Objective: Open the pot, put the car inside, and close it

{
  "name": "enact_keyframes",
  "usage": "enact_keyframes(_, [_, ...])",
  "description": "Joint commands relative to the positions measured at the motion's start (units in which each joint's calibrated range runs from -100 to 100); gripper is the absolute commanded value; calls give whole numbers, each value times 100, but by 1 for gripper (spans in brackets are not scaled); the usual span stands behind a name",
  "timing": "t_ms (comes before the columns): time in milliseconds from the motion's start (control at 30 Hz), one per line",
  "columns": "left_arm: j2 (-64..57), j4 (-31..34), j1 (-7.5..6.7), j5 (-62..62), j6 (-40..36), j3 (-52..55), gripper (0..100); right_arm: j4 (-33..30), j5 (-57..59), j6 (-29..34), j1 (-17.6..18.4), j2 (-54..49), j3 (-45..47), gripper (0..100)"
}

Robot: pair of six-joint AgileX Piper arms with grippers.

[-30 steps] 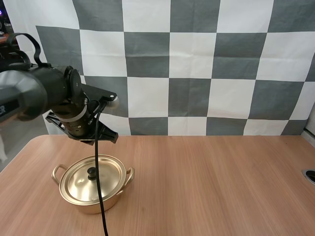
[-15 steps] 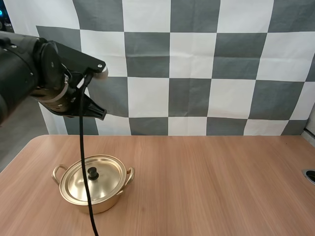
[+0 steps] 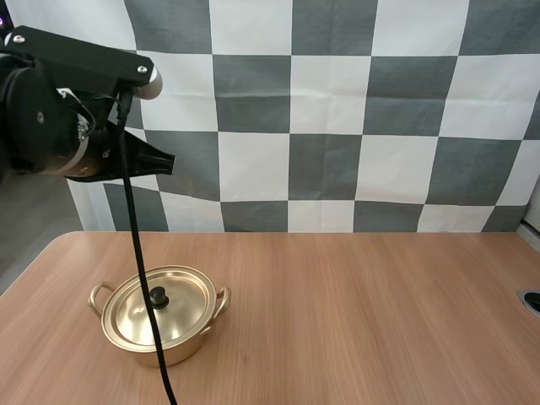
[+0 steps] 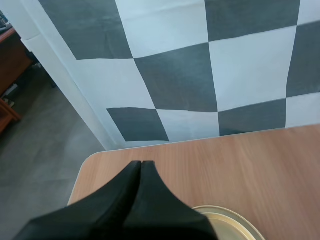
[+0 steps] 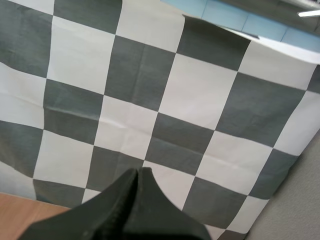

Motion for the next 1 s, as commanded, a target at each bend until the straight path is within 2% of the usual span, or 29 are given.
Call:
enact_keyframes(0, [-160, -69, 0, -452, -636, 186, 0, 124, 12, 7, -5, -335, 519, 0])
enact_keyframes(100, [-485, -124, 0, -1923, -747, 841, 0, 292, 12, 51, -5, -803, 1255, 0])
enact_keyframes(200, [-785, -124, 0, -3588, -771, 1703, 0, 126, 12, 508, -5, -1151, 2091, 0])
enact_keyframes(300, [-1116, -43, 0, -4971, -771, 2617, 0, -320, -972, 1025, -5, -1327, 2953, 0])
enact_keyframes(400, [-1549, 39, 0, -5830, -771, 3501, 0, -735, -2075, 1467, -5, -1305, 3808, 0])
enact_keyframes(467, [-1876, 39, 0, -6144, -771, 3878, 0, -857, -2798, 1689, -5, -1247, 4347, 0])
enact_keyframes(567, [-2454, -12, 0, -6700, -771, 4470, 0, -838, -3548, 1715, -5, -1135, 4972, 0])
enact_keyframes(633, [-2825, -41, -48, -6869, -771, 4796, 0, -811, -4136, 1715, -5, -1106, 5378, 0])
enact_keyframes(800, [-3574, -41, -181, -6864, -771, 5422, 0, -796, -5964, 1715, -5, -1286, 6397, 0])
enact_keyframes(967, [-4085, -294, -188, -6864, -771, 5901, 0, -796, -7483, 1715, -81, -1887, 7284, 0])
